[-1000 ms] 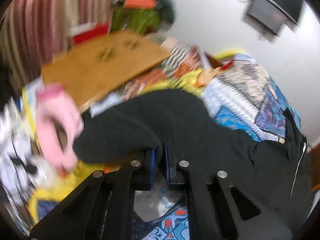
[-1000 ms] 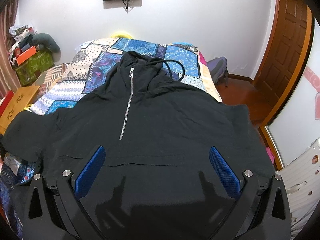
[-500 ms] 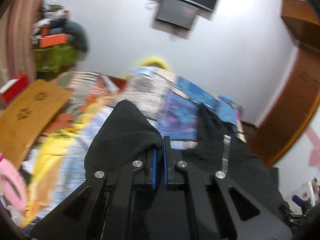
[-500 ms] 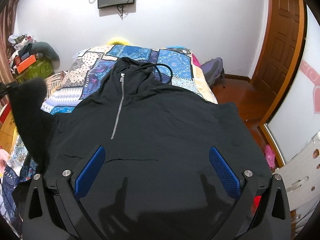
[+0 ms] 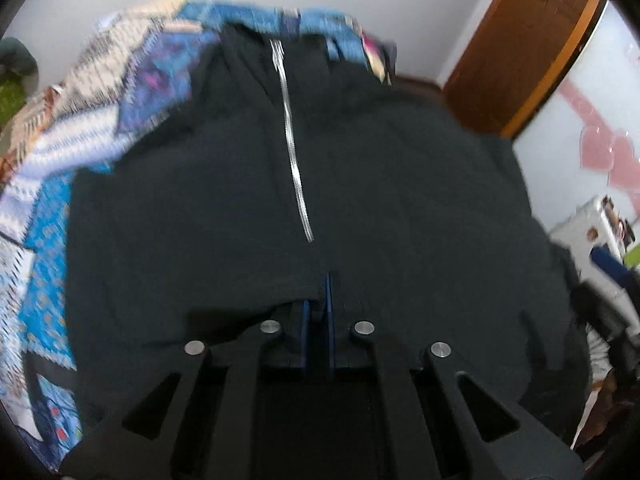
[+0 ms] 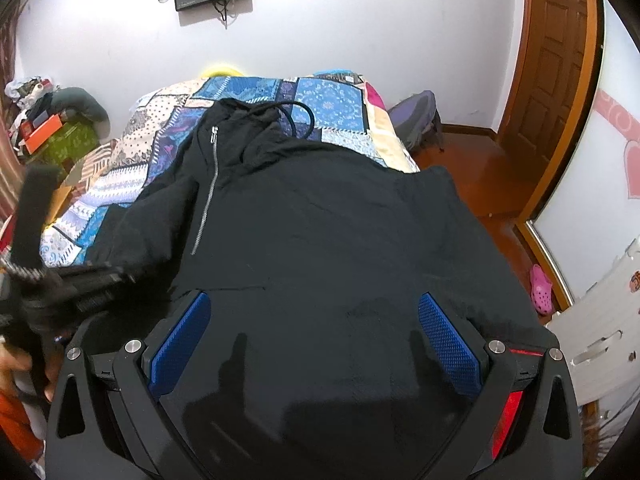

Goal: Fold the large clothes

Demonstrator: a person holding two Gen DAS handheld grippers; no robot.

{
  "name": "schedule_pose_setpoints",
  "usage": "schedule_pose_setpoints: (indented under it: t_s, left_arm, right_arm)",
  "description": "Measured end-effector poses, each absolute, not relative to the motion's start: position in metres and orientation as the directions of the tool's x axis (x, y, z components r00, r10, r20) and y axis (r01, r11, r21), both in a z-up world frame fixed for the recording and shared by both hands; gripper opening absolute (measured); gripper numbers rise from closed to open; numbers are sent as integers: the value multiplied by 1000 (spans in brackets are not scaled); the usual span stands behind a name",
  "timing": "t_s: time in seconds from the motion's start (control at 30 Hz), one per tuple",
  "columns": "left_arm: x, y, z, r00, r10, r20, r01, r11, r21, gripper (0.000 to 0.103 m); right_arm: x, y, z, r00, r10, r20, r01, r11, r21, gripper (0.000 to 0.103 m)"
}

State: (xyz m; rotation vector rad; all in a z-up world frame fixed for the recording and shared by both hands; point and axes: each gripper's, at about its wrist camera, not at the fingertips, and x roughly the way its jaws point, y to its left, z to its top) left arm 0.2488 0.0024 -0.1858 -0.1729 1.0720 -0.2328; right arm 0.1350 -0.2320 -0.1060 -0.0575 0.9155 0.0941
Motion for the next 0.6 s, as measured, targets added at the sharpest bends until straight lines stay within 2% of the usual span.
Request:
schedule_pose_setpoints:
  t_s: [0.03, 0.1, 0.13, 0.2, 0.23, 0.27, 0.43, 0.5, 0.57, 0.6]
  left_arm:
    - [249, -3, -191, 437, -268, -858, 102, 963, -249, 5]
    - [249, -9, -202, 378, -274, -884, 105, 962, -254, 16]
    - [247, -12, -204, 371, -272, -888, 107, 962, -250, 16]
    - [242, -10, -200, 365, -287, -886, 115, 958, -263, 25]
    - [241, -9, -198, 363, -295, -884, 115, 955, -272, 37]
    - [238, -6, -194, 371, -303, -878, 113, 953, -281, 43]
    - [222, 11, -170, 442, -281, -852, 112, 960, -258, 45]
    - [212, 24, -153, 495, -252, -832, 91, 967, -239, 49]
    - [200, 34, -135, 552, -212, -807, 76, 976, -204, 63]
    - [197, 40, -128, 576, -191, -795, 67, 980, -186, 66]
  right_arm:
    - [134, -233, -106, 604, 58, -795, -105, 994, -8, 103]
    - [133, -235, -106, 600, 60, -798, -103, 995, -2, 103]
    - [133, -235, -106, 599, 61, -798, -103, 995, -1, 103]
    - [133, -235, -104, 603, 63, -796, -102, 995, 2, 103]
    - [132, -234, -102, 605, 64, -793, -102, 995, 2, 103]
    - [132, -234, -101, 607, 65, -792, -104, 995, 1, 103]
    - [131, -223, -90, 632, 61, -773, -127, 992, -26, 103]
    - [132, -217, -84, 643, 70, -763, -143, 989, -30, 103]
    - [135, -208, -78, 648, 96, -756, -168, 986, -19, 103]
    - [137, -203, -76, 647, 112, -754, -182, 983, -9, 103]
